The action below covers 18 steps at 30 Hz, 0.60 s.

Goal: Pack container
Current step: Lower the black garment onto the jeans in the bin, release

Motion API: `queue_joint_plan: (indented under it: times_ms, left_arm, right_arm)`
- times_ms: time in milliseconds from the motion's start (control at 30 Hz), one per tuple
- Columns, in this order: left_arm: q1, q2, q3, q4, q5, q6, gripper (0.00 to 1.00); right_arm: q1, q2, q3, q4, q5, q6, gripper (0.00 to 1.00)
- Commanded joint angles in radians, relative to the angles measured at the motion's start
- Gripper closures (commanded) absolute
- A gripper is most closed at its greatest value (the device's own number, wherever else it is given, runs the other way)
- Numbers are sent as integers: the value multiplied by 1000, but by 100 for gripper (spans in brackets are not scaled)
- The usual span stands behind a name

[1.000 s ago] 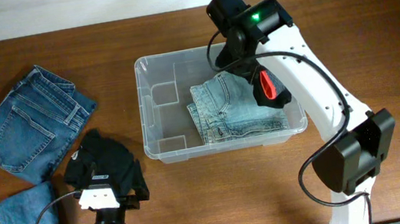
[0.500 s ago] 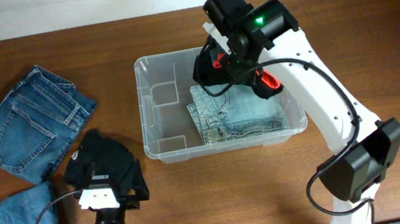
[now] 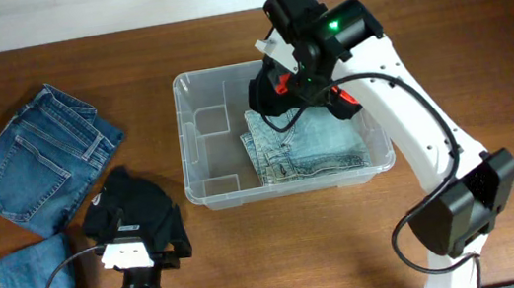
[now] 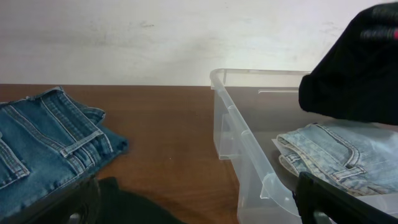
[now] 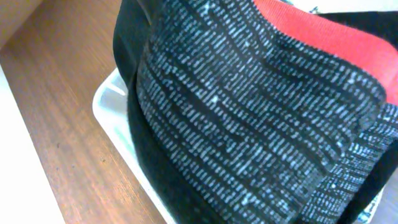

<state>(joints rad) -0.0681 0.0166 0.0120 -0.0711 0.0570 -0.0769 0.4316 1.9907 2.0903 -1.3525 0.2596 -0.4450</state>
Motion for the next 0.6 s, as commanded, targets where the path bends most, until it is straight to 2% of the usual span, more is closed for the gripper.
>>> queue_joint_plan:
  times_ms: [0,133,300,467,567]
  left_arm:
    - [-1,-3,-3,-5,18,-13,0]
    - [-1,-3,-3,-5,18,-13,0]
    - [-1,-3,-3,-5,18,-13,0]
    - [-1,-3,-3,-5,18,-13,0]
    - [-1,-3,-3,-5,18,-13,0]
  right_arm:
    - [-8,13,-59,29,-6,-3,96]
    - [-8,13,-115,51,-6,-3,96]
    - [-7,13,-116,-21,-7,40,96]
    - [-7,13,-116,-90,-121,42,94]
    - [-7,13,-116,-143,-191,42,86]
